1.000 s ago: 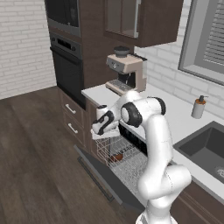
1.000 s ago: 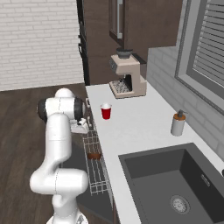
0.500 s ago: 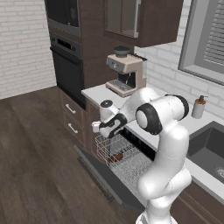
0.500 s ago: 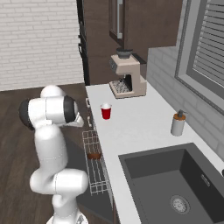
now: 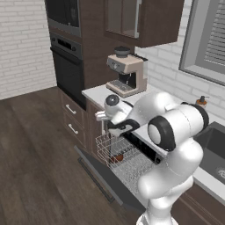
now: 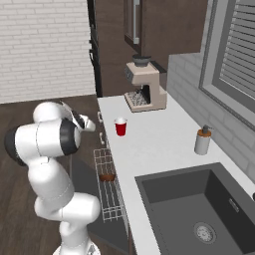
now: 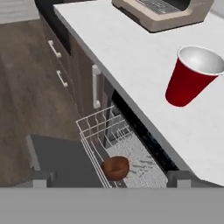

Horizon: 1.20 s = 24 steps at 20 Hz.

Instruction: Pick up the cup and bowl from the counter, place them in the dishwasher, and close the dishwasher door.

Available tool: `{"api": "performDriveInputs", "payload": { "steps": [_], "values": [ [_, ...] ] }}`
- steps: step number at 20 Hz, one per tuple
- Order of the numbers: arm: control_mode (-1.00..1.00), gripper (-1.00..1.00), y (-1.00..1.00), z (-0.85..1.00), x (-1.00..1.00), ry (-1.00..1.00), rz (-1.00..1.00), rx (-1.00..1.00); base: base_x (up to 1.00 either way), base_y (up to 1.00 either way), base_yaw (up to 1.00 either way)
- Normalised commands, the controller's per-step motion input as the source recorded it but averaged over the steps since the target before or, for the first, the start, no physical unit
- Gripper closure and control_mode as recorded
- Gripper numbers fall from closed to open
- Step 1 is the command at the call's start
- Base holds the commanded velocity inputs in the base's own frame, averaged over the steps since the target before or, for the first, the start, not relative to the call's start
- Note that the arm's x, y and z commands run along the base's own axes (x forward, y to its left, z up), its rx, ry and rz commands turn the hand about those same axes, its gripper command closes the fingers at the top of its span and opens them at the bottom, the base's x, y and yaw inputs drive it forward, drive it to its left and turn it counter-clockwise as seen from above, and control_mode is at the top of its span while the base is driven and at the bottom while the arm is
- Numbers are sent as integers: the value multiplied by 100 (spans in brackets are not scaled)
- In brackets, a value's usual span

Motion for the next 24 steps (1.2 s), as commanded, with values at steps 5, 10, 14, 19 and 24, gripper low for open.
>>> {"api": "performDriveInputs", "payload": {
  "steps": [5,10,14,19,24],
  "values": [
    [-100,-100,-16,89,4,-3,11,-12,0,0,0],
    [-100,-100,-33,49,30,1,18,-15,0,0,0],
    [-100,-100,-24,34,37,12,14,-17,0,0,0],
    [-100,-100,-22,2,13,16,8,-17,0,0,0],
    [-100,-100,-24,0,0,22,0,-12,0,0,0]
  ]
}}
